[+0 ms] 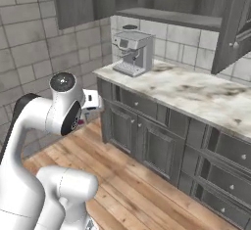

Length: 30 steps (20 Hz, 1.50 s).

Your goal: Pick the boxed drink, water bottle from the counter and place them in the open cabinet.

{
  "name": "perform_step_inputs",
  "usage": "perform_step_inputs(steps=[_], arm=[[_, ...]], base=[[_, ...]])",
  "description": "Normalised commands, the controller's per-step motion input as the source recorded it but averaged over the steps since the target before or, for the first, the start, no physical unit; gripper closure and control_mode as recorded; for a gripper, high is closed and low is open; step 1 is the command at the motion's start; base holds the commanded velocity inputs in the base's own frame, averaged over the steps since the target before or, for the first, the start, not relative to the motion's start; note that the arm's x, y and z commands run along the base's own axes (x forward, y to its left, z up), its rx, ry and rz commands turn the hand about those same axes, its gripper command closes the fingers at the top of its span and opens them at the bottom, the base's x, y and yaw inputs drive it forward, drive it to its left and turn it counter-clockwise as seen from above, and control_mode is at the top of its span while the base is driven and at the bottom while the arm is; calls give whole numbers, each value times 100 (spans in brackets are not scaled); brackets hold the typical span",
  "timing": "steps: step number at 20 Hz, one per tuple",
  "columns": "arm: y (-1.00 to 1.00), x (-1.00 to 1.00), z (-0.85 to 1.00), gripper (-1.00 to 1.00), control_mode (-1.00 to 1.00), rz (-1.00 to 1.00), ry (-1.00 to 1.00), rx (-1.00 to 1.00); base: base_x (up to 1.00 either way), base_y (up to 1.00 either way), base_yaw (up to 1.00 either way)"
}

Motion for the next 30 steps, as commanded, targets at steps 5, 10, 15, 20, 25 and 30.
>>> perform_step_inputs(steps=[5,10,15,20,25,30], arm=[[0,0,0,100,100,0,0,0],[0,0,0,100,100,0,0,0],[0,0,0,100,100,0,0,0],[0,0,0,100,100,0,0,0],[0,0,0,100,100,0,0,0],[0,0,0,100,100,0,0,0]], base=[[70,39,-39],[67,39,-41],[76,36,-30],[77,28,-24],[65,17,-32],[59,21,-40]])
